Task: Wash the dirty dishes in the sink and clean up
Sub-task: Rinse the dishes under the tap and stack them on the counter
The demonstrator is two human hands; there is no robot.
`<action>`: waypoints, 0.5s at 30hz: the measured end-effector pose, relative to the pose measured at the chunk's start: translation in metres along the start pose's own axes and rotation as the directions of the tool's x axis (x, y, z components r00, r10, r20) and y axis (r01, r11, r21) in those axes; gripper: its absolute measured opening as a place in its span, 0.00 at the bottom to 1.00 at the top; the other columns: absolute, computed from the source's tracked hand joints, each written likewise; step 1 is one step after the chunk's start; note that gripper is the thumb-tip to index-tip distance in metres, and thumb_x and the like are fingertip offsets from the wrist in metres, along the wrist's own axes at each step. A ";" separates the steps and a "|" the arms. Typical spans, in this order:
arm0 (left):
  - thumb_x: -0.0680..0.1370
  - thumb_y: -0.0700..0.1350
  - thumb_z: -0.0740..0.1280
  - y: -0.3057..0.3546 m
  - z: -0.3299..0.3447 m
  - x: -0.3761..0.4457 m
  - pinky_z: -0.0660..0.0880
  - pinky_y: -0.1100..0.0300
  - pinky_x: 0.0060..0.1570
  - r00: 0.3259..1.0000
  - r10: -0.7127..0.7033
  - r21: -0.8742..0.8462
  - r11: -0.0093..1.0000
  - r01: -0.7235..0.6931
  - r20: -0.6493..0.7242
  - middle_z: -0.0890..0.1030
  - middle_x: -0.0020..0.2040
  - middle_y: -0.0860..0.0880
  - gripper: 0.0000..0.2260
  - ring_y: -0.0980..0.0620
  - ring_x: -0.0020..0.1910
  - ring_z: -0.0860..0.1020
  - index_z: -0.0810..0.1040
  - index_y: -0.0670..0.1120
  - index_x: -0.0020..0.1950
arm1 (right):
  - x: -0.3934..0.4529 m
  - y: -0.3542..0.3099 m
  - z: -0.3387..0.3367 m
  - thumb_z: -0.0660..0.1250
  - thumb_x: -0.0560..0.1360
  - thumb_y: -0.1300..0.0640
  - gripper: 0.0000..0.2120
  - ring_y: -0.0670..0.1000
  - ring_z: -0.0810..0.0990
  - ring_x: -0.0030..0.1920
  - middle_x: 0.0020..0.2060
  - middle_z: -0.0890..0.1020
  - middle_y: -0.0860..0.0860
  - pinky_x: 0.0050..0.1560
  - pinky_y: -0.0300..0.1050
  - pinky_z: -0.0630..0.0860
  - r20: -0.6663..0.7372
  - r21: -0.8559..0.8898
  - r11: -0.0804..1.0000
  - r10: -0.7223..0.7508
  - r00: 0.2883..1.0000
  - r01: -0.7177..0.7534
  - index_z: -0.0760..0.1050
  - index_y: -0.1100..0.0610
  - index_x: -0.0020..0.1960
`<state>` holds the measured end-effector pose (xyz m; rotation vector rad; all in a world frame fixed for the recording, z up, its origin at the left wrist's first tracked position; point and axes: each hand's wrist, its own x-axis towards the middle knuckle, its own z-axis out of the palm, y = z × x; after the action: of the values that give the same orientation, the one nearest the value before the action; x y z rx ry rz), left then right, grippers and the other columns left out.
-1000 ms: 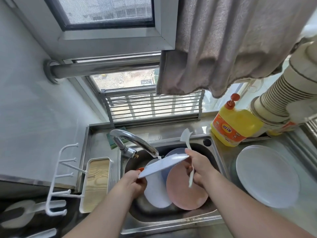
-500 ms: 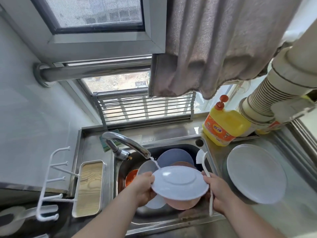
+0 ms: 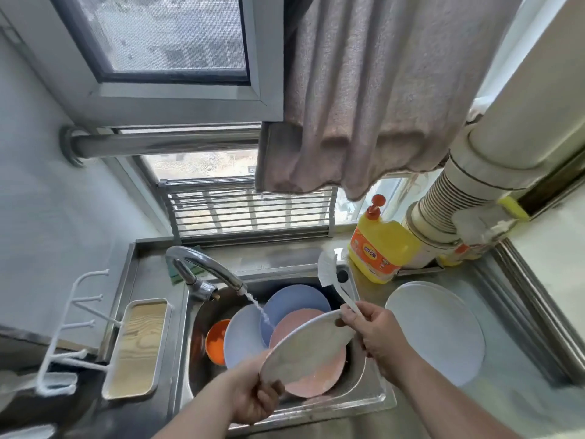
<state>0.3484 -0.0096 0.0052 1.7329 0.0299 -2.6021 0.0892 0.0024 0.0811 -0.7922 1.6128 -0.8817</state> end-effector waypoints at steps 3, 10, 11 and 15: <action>0.67 0.76 0.69 -0.005 0.013 -0.017 0.64 0.65 0.25 0.996 0.075 0.075 0.995 -0.072 -0.040 0.69 0.35 0.49 0.34 0.53 0.27 0.64 0.78 0.43 0.39 | 0.008 -0.008 -0.019 0.75 0.75 0.49 0.07 0.50 0.83 0.38 0.35 0.86 0.51 0.40 0.45 0.76 -0.052 -0.251 0.966 -0.076 0.996 0.061 0.86 0.52 0.43; 0.70 0.74 0.64 -0.025 0.031 -0.033 0.65 0.60 0.29 0.859 0.459 0.093 0.888 -0.450 -0.226 0.61 0.34 0.50 0.30 0.52 0.32 0.59 0.72 0.46 0.47 | 0.028 -0.004 -0.038 0.71 0.75 0.45 0.14 0.52 0.80 0.37 0.31 0.82 0.48 0.34 0.45 0.69 -0.103 -0.488 0.873 -0.063 0.993 0.005 0.81 0.53 0.37; 0.71 0.71 0.66 -0.028 0.033 -0.032 0.62 0.60 0.32 0.819 0.519 0.177 0.854 -0.489 -0.244 0.63 0.34 0.51 0.28 0.53 0.32 0.61 0.76 0.46 0.50 | 0.030 0.001 -0.039 0.71 0.75 0.45 0.14 0.52 0.80 0.37 0.31 0.82 0.49 0.35 0.46 0.69 -0.095 -0.485 0.874 -0.050 0.994 -0.002 0.81 0.54 0.38; 0.82 0.55 0.67 -0.035 0.035 -0.021 0.79 0.53 0.44 0.605 0.709 0.265 0.700 -0.663 -0.361 0.87 0.52 0.45 0.18 0.43 0.50 0.84 0.79 0.43 0.65 | 0.033 0.017 -0.034 0.70 0.77 0.45 0.19 0.51 0.77 0.33 0.29 0.79 0.48 0.35 0.46 0.68 0.020 -0.451 0.893 0.029 0.999 -0.017 0.76 0.55 0.33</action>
<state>0.3233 0.0245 0.0386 1.8268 -0.6537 -1.6433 0.0483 -0.0123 0.0554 -1.0969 1.8270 -0.4746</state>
